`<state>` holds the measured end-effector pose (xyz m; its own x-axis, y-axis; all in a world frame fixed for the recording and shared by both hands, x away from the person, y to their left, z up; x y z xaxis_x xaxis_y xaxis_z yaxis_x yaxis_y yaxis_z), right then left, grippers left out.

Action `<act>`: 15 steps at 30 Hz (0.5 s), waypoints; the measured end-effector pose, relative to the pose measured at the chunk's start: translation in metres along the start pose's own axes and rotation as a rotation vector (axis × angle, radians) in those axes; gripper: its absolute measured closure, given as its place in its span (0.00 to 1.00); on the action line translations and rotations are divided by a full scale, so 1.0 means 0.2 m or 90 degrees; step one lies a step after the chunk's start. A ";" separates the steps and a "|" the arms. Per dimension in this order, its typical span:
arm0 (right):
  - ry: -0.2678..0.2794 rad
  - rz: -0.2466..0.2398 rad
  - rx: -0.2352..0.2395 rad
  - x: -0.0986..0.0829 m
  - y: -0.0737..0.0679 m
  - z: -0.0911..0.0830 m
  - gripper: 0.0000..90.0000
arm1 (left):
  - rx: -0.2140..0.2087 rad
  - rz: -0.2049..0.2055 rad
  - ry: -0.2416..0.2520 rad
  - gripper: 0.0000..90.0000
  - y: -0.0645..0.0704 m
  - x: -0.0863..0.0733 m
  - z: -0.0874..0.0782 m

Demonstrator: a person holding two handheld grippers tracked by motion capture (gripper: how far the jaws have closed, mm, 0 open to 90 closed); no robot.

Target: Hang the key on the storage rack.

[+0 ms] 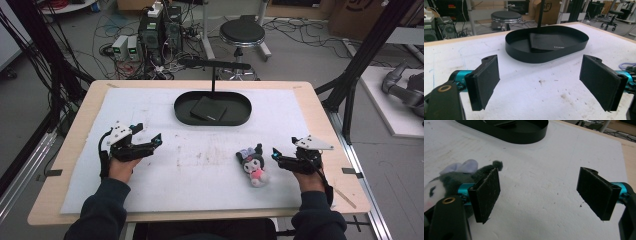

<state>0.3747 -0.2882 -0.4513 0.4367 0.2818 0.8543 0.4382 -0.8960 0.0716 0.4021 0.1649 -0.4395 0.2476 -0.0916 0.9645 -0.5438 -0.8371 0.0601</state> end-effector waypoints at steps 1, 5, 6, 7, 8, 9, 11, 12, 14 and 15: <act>0.001 -0.003 0.003 0.00 -0.01 0.00 0.22 | 0.003 -0.002 -0.009 0.18 0.00 -0.01 0.00; -0.006 -0.012 0.024 0.01 -0.06 0.01 0.22 | -0.002 -0.013 -0.024 0.18 -0.01 -0.04 0.00; -0.005 -0.018 0.030 0.01 -0.08 0.02 0.22 | 0.000 -0.012 -0.026 0.18 -0.01 -0.04 0.00; -0.009 -0.016 0.034 0.01 -0.10 0.02 0.22 | 0.001 -0.011 -0.024 0.18 0.00 -0.04 -0.01; -0.008 -0.018 0.038 0.02 -0.11 0.02 0.22 | 0.000 -0.009 -0.023 0.18 0.00 -0.04 -0.01; -0.009 -0.015 0.041 0.02 -0.12 0.02 0.22 | -0.002 -0.006 -0.021 0.18 0.01 -0.04 -0.02; -0.016 -0.019 0.051 0.01 -0.15 0.02 0.22 | -0.002 -0.005 -0.022 0.18 0.01 -0.04 -0.03; -0.021 -0.023 0.059 0.01 -0.17 0.03 0.22 | -0.001 -0.006 -0.021 0.18 0.01 -0.04 -0.02; -0.019 -0.045 0.086 0.01 -0.22 0.05 0.22 | 0.000 -0.008 -0.021 0.18 0.01 -0.04 -0.02; -0.019 -0.056 0.097 0.01 -0.25 0.06 0.22 | 0.000 -0.010 -0.022 0.18 0.01 -0.04 -0.01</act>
Point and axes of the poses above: each handheld gripper's, and its own axes: z roughly forward along the jaws, x roughly out of its top, y roughly to its right, the point moved 8 cm from there along z, roughly forward along the jaws, and after that the axes turned 2 degrees about z, right-handed, at the moved point
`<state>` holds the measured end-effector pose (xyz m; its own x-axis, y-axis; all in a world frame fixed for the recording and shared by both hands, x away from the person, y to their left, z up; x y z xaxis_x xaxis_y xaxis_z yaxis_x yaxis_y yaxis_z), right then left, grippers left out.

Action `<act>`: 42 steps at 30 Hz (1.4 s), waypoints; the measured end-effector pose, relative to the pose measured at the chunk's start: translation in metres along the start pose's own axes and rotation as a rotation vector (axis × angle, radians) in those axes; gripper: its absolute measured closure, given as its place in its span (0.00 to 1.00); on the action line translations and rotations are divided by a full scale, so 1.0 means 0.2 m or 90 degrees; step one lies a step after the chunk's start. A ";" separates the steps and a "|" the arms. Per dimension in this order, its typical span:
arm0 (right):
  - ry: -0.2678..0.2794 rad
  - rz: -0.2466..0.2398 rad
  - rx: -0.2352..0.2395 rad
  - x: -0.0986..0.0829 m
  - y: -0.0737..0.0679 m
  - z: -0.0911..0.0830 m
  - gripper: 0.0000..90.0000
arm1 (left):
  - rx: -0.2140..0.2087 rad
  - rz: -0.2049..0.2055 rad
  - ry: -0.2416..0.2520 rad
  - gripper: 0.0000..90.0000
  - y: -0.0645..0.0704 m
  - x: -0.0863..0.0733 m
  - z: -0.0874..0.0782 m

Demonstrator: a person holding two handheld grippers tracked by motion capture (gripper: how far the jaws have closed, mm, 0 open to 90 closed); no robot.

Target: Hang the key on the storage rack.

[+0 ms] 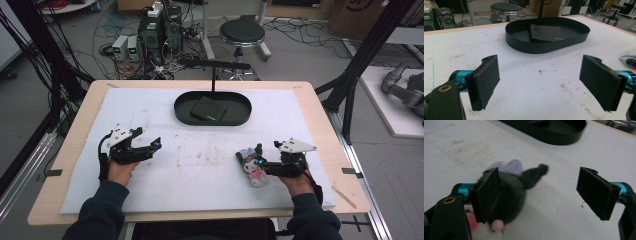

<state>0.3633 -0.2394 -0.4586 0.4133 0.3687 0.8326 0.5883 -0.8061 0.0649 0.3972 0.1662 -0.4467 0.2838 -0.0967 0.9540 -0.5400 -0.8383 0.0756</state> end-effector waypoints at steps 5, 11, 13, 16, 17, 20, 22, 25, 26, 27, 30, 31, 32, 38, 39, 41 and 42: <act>0.008 -0.014 0.047 0.03 -0.11 0.04 0.19 | -0.001 -0.004 0.000 0.18 -0.01 0.00 0.02; 0.016 -0.043 0.056 0.06 -0.18 0.02 0.19 | 0.004 -0.007 0.002 0.19 -0.01 0.00 0.01; 0.009 -0.058 0.055 0.06 -0.20 0.03 0.19 | 0.006 -0.011 0.007 0.19 -0.02 0.01 0.01; -0.034 -0.080 0.031 0.02 -0.20 0.06 0.19 | 0.007 -0.012 0.007 0.19 -0.02 0.01 0.01; -0.053 -0.084 0.021 0.00 -0.19 0.07 0.19 | 0.008 -0.012 0.006 0.19 -0.02 0.01 0.01; -0.105 -0.108 0.001 -0.05 -0.18 0.10 0.19 | 0.008 -0.012 0.006 0.19 -0.02 0.01 0.01; -0.119 -0.104 0.009 -0.06 -0.18 0.10 0.22 | 0.008 -0.012 0.006 0.19 -0.02 0.01 0.01; -0.132 -0.171 0.035 -0.05 -0.17 0.08 0.34 | 0.008 -0.013 0.007 0.19 -0.02 0.01 0.01; -0.137 -0.202 0.031 -0.05 -0.15 0.07 0.34 | 0.009 -0.013 0.006 0.19 -0.03 0.01 0.01; -0.141 -0.217 0.021 -0.05 -0.12 0.07 0.34 | 0.009 -0.012 0.005 0.19 -0.03 0.01 0.01; -0.119 -0.188 0.015 -0.06 -0.08 0.06 0.28 | 0.009 -0.013 0.006 0.19 -0.03 0.01 0.01; -0.113 -0.160 0.013 -0.07 -0.07 0.07 0.21 | 0.010 -0.014 0.006 0.19 -0.03 0.01 0.01; -0.112 -0.130 0.006 -0.07 -0.07 0.07 0.19 | 0.010 -0.014 0.006 0.19 -0.03 0.01 0.01; -0.180 -0.113 -0.010 -0.14 -0.08 0.12 0.33 | 0.011 -0.013 0.005 0.19 -0.03 0.01 0.01; -0.177 -0.112 -0.017 -0.13 -0.07 0.12 0.33 | 0.011 -0.013 0.005 0.19 -0.03 0.01 0.01; -0.166 -0.093 -0.036 -0.11 -0.04 0.10 0.37 | 0.010 -0.015 0.005 0.19 -0.03 0.01 0.01; -0.162 -0.086 -0.043 -0.11 -0.03 0.09 0.38 | 0.010 -0.015 0.005 0.19 -0.03 0.01 0.01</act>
Point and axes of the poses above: each handheld gripper's, and its own axes: z roughly forward along the jaws, x roughly out of its top, y roughly to its right, the point moved 8 cm from there along z, roughly forward along the jaws, and after that the axes turned 2 degrees about z, right-handed, at the moved point
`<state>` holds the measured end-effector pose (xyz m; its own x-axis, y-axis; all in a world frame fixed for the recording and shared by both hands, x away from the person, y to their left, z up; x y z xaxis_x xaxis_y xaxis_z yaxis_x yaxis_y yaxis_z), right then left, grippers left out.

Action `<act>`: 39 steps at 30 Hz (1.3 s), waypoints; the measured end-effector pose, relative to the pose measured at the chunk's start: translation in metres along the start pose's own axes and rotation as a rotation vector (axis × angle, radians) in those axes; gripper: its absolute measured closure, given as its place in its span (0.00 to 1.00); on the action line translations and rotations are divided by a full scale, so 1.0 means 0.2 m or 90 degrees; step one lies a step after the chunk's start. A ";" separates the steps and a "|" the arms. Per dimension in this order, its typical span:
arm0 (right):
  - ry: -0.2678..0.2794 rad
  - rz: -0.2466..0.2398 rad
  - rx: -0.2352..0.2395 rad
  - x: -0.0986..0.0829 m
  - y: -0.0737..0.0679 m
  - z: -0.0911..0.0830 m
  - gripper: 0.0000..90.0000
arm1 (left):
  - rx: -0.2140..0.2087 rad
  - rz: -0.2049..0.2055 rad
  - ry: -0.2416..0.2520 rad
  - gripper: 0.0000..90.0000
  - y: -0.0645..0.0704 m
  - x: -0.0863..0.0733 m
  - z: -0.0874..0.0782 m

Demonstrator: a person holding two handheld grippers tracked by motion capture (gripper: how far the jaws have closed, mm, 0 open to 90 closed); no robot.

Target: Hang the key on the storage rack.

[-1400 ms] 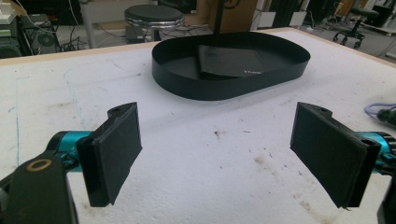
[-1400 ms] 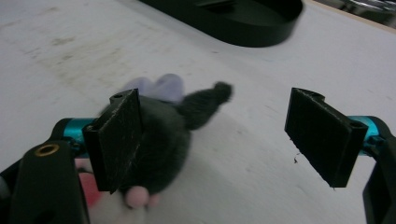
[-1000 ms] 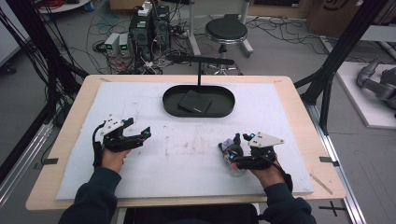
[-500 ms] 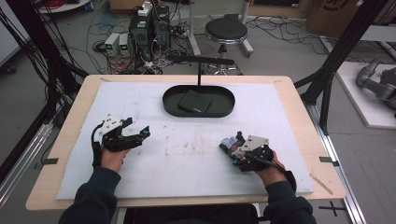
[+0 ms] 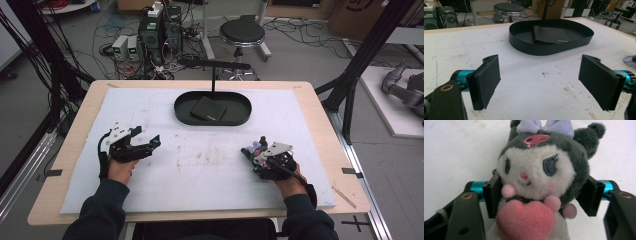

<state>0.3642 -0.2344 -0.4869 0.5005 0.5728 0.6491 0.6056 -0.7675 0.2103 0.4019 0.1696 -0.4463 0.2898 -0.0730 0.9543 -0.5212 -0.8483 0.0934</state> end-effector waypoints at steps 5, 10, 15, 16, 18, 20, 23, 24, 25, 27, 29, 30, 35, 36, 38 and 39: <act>0.063 0.041 0.016 0.05 0.06 -0.04 0.39 | 0.001 0.000 -0.002 0.19 0.00 0.00 0.00; 0.104 0.063 0.033 0.13 0.11 -0.07 0.39 | 0.000 0.000 0.002 0.19 0.00 0.00 0.00; 0.115 0.051 0.031 0.28 0.18 -0.09 0.39 | -0.005 0.000 0.010 0.20 0.00 0.01 0.00; 0.118 0.049 0.032 0.32 0.20 -0.10 0.39 | -0.006 0.001 0.012 0.20 0.00 0.01 0.00; 0.130 0.043 0.033 0.40 0.23 -0.12 0.39 | -0.007 0.002 0.013 0.20 0.00 0.01 0.00; 0.136 0.038 0.035 0.48 0.26 -0.14 0.39 | -0.010 0.003 0.017 0.20 0.00 0.02 0.01; 0.144 0.036 0.035 0.60 0.32 -0.15 0.39 | -0.010 0.003 0.019 0.20 -0.01 0.02 0.01; 0.144 0.034 0.035 0.64 0.34 -0.15 0.39 | -0.009 0.000 0.020 0.20 -0.01 0.02 0.01; 0.144 0.036 0.038 0.68 0.35 -0.15 0.39 | -0.008 0.000 0.020 0.20 -0.01 0.02 0.01; 0.143 0.032 0.038 0.74 0.39 -0.13 0.39 | -0.010 0.000 0.020 0.20 -0.01 0.02 0.01; 0.137 0.031 0.033 0.81 0.42 -0.11 0.39 | -0.010 0.002 0.021 0.20 -0.01 0.02 0.01; 0.136 0.033 0.035 0.83 0.43 -0.11 0.39 | -0.011 0.002 0.021 0.20 -0.01 0.02 0.01; 0.129 0.025 0.033 0.95 0.47 -0.07 0.39 | -0.010 -0.002 0.023 0.20 -0.02 0.02 0.01; 0.131 0.033 0.031 0.98 0.47 -0.06 0.39 | -0.010 -0.001 0.023 0.20 -0.02 0.02 0.01; 0.131 0.040 0.031 1.01 0.48 -0.04 0.39 | -0.010 -0.001 0.023 0.20 -0.02 0.02 0.01; 0.131 0.037 0.029 1.03 0.49 -0.03 0.39 | -0.010 0.000 0.024 0.20 -0.02 0.02 0.01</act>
Point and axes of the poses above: each handheld gripper's, and its own axes: z roughly forward along the jaws, x roughly out of its top, y roughly to its right, the point moved 8 cm from there along z, roughly forward along the jaws, and after that the axes turned 2 degrees about z, right-handed, at the moved point
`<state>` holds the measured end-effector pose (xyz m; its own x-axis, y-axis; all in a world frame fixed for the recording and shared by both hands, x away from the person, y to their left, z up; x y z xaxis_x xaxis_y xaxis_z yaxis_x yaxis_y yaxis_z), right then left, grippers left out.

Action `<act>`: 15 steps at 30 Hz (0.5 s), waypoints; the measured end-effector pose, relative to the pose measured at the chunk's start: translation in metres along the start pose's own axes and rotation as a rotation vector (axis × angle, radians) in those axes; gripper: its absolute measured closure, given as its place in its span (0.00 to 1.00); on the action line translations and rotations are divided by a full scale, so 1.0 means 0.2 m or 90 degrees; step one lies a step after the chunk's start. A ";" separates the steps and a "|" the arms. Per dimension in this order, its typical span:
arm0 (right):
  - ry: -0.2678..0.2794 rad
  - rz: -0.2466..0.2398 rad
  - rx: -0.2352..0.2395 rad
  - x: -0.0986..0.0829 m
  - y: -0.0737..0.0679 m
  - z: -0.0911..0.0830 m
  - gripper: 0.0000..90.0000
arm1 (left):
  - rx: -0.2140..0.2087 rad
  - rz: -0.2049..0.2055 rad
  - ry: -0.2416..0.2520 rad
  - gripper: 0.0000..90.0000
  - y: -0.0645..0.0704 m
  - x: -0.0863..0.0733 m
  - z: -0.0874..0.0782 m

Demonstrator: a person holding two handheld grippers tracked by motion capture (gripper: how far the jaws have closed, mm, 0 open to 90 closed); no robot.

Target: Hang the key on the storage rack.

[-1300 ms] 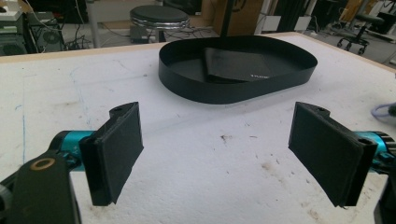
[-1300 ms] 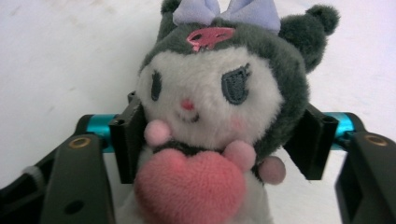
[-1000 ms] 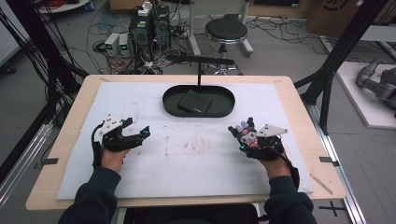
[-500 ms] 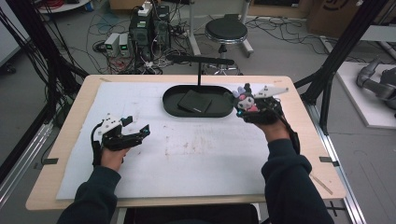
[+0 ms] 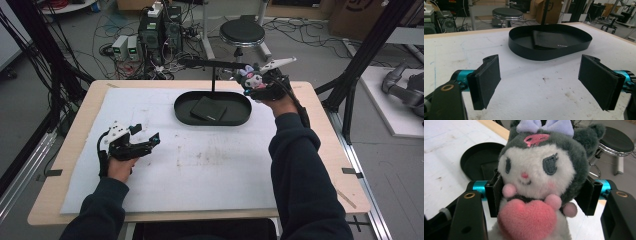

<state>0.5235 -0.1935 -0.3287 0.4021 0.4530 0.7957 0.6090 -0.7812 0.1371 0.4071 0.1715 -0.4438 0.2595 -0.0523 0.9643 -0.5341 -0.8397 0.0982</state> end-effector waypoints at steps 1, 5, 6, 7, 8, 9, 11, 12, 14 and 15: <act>-0.004 -0.001 -0.002 0.01 0.01 0.01 0.39 | 0.001 0.000 0.000 0.20 0.00 0.00 0.00; 0.007 0.017 -0.007 0.06 0.03 0.06 0.39 | 0.001 -0.002 0.001 0.20 0.00 0.00 0.00; 0.008 0.021 -0.010 0.07 0.04 0.07 0.39 | 0.001 -0.003 0.001 0.20 0.00 0.00 0.00; 0.006 0.027 -0.011 0.07 0.04 0.08 0.39 | 0.001 -0.003 0.001 0.20 0.00 0.00 0.00; 0.008 0.028 -0.012 0.09 0.05 0.09 0.39 | 0.001 -0.004 0.001 0.20 0.00 0.00 0.00; 0.009 0.028 -0.015 0.10 0.05 0.09 0.39 | 0.002 -0.005 0.001 0.20 0.00 0.00 0.00; 0.019 0.026 -0.024 0.13 0.07 0.10 0.39 | 0.003 -0.004 0.000 0.20 -0.01 0.00 0.00; 0.017 0.030 -0.028 0.14 0.07 0.10 0.39 | 0.003 -0.003 0.000 0.20 -0.01 0.00 0.00; 0.019 0.032 -0.037 0.15 0.08 0.11 0.39 | 0.002 -0.003 0.001 0.20 -0.01 0.00 0.00; 0.018 0.035 -0.041 0.15 0.09 0.11 0.39 | 0.003 -0.002 0.000 0.20 -0.01 0.00 0.00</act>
<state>0.5623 -0.1838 -0.3156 0.4144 0.3967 0.8191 0.5405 -0.8314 0.1292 0.4078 0.1730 -0.4441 0.2619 -0.0495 0.9638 -0.5299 -0.8420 0.1007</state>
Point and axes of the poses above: each handheld gripper's, and its own axes: z roughly forward along the jaws, x roughly out of its top, y roughly to its right, the point moved 8 cm from there along z, roughly forward along the jaws, and after that the axes turned 2 degrees about z, right-handed, at the moved point
